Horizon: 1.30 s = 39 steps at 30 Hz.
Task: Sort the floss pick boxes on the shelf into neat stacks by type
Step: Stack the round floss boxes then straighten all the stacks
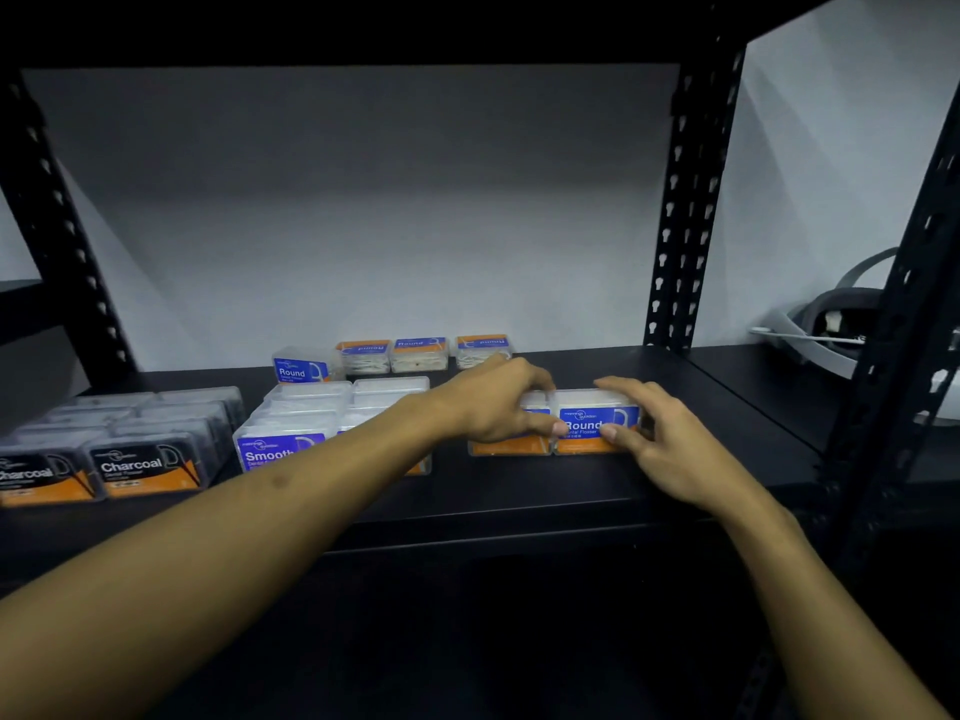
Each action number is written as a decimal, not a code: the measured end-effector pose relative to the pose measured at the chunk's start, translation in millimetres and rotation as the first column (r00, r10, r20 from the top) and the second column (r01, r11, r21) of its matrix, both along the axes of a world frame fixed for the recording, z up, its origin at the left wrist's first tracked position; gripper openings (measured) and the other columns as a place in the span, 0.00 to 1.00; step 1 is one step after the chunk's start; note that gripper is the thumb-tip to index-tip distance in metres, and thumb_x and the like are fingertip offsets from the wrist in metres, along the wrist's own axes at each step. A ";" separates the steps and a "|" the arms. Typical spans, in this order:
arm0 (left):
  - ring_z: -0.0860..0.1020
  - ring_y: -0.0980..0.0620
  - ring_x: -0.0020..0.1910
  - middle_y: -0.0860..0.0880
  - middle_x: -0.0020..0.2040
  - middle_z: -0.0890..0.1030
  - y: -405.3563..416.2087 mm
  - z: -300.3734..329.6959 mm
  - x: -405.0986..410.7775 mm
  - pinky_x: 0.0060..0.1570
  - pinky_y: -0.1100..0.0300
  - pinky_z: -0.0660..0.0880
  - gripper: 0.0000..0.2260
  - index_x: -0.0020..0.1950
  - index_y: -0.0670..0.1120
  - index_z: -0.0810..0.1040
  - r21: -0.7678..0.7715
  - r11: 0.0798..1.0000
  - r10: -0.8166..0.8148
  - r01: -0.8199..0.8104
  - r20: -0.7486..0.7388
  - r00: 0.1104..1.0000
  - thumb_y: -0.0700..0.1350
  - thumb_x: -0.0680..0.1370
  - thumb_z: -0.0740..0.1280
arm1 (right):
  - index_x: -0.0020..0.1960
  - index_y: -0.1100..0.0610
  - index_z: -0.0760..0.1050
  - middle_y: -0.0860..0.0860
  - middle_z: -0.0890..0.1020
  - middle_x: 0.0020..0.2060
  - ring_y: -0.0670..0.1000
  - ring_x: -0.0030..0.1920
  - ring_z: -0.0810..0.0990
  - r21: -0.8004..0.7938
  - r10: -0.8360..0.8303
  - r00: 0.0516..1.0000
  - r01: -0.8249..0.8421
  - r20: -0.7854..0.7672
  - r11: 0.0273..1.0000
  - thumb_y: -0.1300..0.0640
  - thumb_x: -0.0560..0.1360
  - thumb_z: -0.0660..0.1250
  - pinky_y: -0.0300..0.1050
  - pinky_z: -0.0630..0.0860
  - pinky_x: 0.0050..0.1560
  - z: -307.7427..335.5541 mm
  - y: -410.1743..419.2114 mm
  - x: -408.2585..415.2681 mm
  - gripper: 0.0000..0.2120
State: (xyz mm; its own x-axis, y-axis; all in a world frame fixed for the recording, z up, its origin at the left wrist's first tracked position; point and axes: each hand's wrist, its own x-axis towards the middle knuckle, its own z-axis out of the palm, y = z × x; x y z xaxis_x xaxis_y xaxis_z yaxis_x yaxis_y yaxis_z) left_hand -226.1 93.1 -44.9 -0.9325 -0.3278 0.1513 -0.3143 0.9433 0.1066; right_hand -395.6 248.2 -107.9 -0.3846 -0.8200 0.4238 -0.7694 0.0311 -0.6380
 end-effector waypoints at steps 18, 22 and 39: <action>0.77 0.45 0.57 0.44 0.57 0.81 17.4 -9.7 10.1 0.55 0.51 0.75 0.24 0.64 0.45 0.77 0.057 0.997 0.056 -0.052 -0.059 0.997 0.60 0.76 0.69 | 0.70 0.42 0.62 0.49 0.76 0.63 0.49 0.59 0.80 -0.032 0.059 0.980 -0.054 0.188 0.998 0.55 0.76 0.72 0.54 0.78 0.62 -5.5 4.8 0.3 0.28; 0.76 0.46 0.58 0.44 0.58 0.81 18.7 -8.4 11.7 0.56 0.50 0.75 0.24 0.64 0.46 0.76 0.056 0.997 0.059 -0.056 -0.046 0.997 0.60 0.76 0.69 | 0.68 0.44 0.65 0.48 0.77 0.61 0.49 0.58 0.80 -0.010 0.044 0.987 -0.043 0.156 0.999 0.54 0.77 0.71 0.54 0.79 0.60 -4.3 6.8 2.6 0.24; 0.80 0.50 0.56 0.48 0.60 0.81 15.5 10.9 25.5 0.56 0.48 0.78 0.38 0.67 0.50 0.71 0.103 0.990 0.103 -0.095 -0.079 0.991 0.76 0.72 0.49 | 0.72 0.45 0.65 0.46 0.79 0.57 0.46 0.57 0.81 -0.018 0.024 0.970 -0.020 0.243 1.000 0.33 0.65 0.70 0.47 0.79 0.57 23.4 16.0 7.2 0.39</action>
State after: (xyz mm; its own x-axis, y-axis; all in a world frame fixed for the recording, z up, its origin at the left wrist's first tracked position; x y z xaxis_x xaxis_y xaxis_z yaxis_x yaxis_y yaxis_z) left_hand -200.6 108.6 -34.0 -0.8800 -0.4351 0.1903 -0.3915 0.8915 0.2279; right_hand -388.4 264.2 -84.6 -0.4594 -0.8238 0.3321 -0.5916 0.0049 -0.8062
